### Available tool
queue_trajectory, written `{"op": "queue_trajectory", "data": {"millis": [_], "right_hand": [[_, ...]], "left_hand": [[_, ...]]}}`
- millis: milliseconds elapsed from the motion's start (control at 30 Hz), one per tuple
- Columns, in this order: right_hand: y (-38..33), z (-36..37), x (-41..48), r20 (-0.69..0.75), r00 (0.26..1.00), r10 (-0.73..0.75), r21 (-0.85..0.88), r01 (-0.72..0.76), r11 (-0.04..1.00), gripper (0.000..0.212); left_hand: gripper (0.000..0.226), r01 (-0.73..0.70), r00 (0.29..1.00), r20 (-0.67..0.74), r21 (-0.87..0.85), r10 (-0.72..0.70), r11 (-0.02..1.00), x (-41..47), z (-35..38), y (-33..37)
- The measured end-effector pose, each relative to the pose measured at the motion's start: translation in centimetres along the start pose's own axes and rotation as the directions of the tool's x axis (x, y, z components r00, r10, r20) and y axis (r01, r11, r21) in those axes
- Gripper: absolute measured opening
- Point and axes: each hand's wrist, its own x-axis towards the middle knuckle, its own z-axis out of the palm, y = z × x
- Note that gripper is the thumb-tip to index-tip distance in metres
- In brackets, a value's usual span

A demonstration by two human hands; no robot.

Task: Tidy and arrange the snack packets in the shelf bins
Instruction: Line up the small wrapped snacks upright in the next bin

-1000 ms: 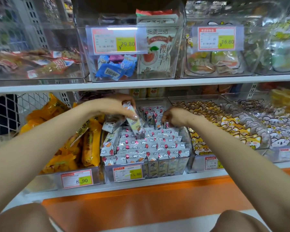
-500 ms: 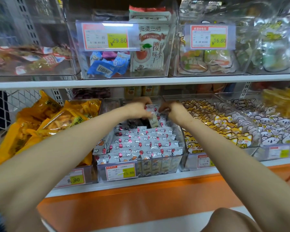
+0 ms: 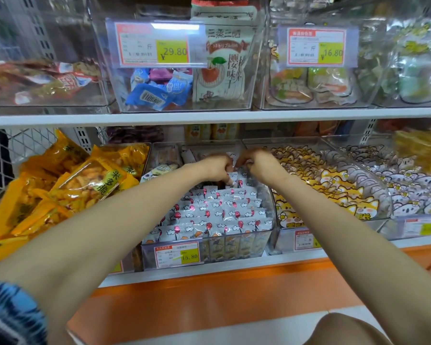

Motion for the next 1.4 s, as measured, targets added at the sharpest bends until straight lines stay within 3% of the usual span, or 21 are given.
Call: {"op": "queue_trajectory", "data": {"millis": [67, 200, 300, 433, 533, 667, 800, 867, 967, 1067, 1133, 1300, 1400], "right_hand": [[0.0, 0.1, 0.0, 0.003, 1.000, -0.001, -0.002, 0.001, 1.000, 0.028], [0.1, 0.1, 0.1, 0.014, 1.000, -0.004, 0.000, 0.004, 1.000, 0.028], [0.2, 0.1, 0.1, 0.017, 1.000, -0.012, -0.001, 0.012, 1.000, 0.028], [-0.1, -0.2, 0.1, 0.032, 0.999, 0.004, -0.021, -0.003, 1.000, 0.032], [-0.4, -0.3, -0.1, 0.045, 0.999, 0.030, -0.025, -0.029, 0.999, 0.036], [-0.4, -0.2, -0.1, 0.039, 0.998, 0.050, 0.014, -0.051, 0.999, 0.032], [-0.3, -0.1, 0.0, 0.092, 0.995, 0.027, -0.032, -0.025, 0.999, 0.023], [-0.3, -0.2, 0.1, 0.173, 0.985, -0.004, -0.052, 0.014, 0.999, 0.016], [-0.8, -0.3, 0.1, 0.255, 0.967, -0.013, -0.085, 0.036, 0.996, 0.015], [-1.1, -0.4, -0.2, 0.157, 0.988, 0.004, -0.154, 0.020, 0.988, 0.022], [-1.2, -0.5, -0.8, 0.074, 0.997, 0.005, -0.153, 0.006, 0.988, 0.024], [-0.9, 0.0, -1.8, 0.002, 1.000, -0.001, -0.098, 0.002, 0.995, 0.019], [-0.9, 0.0, -1.9, -0.031, 0.999, 0.024, -0.037, -0.026, 0.999, 0.018]], "left_hand": [[0.028, 0.001, 1.000, 0.030, 0.008, -0.001, 1.000, 0.0, 0.0, -0.1], [0.005, -0.036, 0.996, 0.083, 0.007, 0.035, 0.999, 0.1, 0.5, -0.2], [0.023, -0.060, 0.997, 0.040, 0.040, 0.059, 0.997, 0.4, 1.4, -0.1], [0.004, -0.075, 0.997, 0.011, 0.029, 0.074, 0.997, 0.5, 1.5, 0.0], [0.014, -0.086, 0.996, 0.016, 0.007, 0.086, 0.996, 0.0, 0.6, -0.5], [0.024, -0.044, 0.989, -0.141, -0.053, 0.036, 0.998, -1.5, -2.0, -2.1], [0.031, 0.071, 0.942, -0.334, 0.114, -0.029, 0.991, -2.7, -4.6, -4.5], [0.055, 0.112, 0.962, -0.269, 0.208, -0.053, 0.972, -3.1, -5.1, -5.5], [0.086, 0.156, 0.987, -0.049, 0.170, -0.150, 0.973, -3.3, -4.6, -6.2], [0.096, 0.244, 0.946, 0.183, 0.143, -0.268, 0.959, -2.7, -3.6, -6.6], [0.099, 0.258, 0.932, 0.225, 0.139, -0.285, 0.956, -2.5, -3.0, -6.7], [0.083, 0.176, 0.983, 0.048, 0.062, -0.179, 0.982, -2.4, -2.2, -6.6], [0.071, 0.111, 0.989, -0.111, 0.151, -0.095, 0.982, -3.3, -2.7, -5.9]]}}
